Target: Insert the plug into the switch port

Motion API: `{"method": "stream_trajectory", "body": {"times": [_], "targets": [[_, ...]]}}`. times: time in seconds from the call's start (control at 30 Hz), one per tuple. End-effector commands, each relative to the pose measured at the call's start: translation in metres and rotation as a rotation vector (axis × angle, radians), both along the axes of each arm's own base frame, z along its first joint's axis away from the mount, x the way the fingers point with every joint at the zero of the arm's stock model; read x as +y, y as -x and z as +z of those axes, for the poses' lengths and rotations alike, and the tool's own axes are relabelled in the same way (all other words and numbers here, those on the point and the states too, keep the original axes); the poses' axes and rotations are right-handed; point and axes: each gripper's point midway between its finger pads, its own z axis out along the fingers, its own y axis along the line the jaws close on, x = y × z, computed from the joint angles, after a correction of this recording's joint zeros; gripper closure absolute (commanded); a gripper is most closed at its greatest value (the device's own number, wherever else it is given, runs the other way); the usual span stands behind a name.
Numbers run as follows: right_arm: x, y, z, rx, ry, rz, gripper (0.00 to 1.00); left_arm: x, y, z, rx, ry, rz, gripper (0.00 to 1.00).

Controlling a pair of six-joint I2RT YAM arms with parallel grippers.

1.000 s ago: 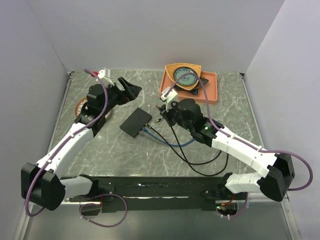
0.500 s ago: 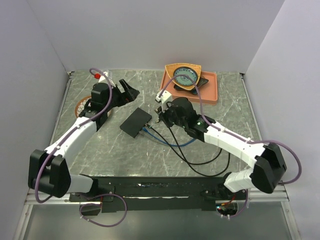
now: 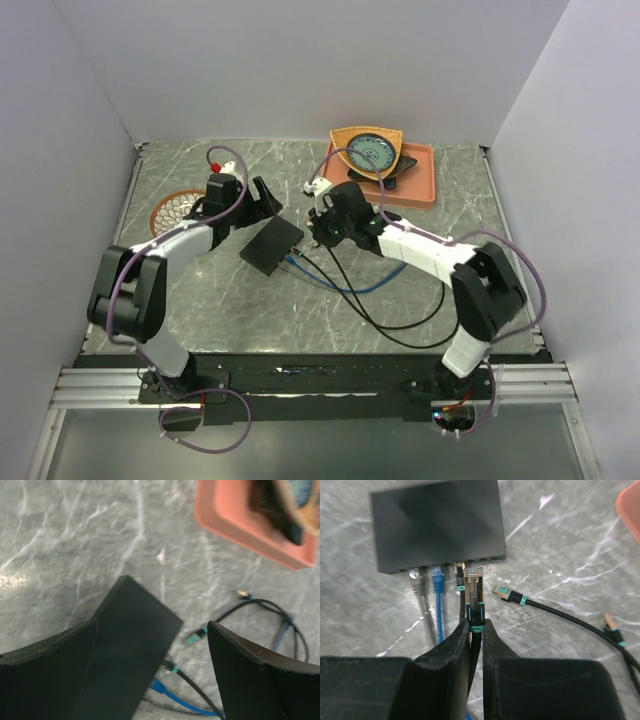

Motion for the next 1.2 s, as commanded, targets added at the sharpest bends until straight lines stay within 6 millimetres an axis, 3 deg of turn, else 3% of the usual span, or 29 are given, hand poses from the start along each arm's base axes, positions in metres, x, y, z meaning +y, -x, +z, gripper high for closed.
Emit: {"method": "stream_trajectory", "body": {"times": [0.0, 0.17, 0.37, 0.7, 0.97, 1.17], "targets": [[0.015, -0.018, -0.004, 0.040, -0.032, 0.008, 1.00, 0.002, -0.023, -0.008, -0.013, -0.035, 0.001, 0.04], [0.021, -0.023, -0.030, 0.099, 0.007, 0.019, 1.00, 0.003, -0.031, -0.037, 0.048, -0.050, 0.001, 0.04], [0.022, -0.021, -0.062, 0.163, 0.033, 0.028, 1.00, 0.009, -0.034, -0.052, 0.073, -0.059, 0.011, 0.04], [0.015, 0.002, -0.103, 0.271, 0.066, 0.045, 1.00, -0.001, -0.031, -0.062, 0.081, -0.010, -0.058, 0.02], [0.003, -0.008, -0.126, 0.321, 0.115, -0.009, 1.00, -0.005, -0.030, -0.060, 0.075, 0.007, -0.081, 0.02], [-0.011, -0.025, -0.125, 0.318, 0.108, -0.082, 1.00, -0.007, -0.027, -0.063, 0.081, 0.010, -0.104, 0.01]]}}
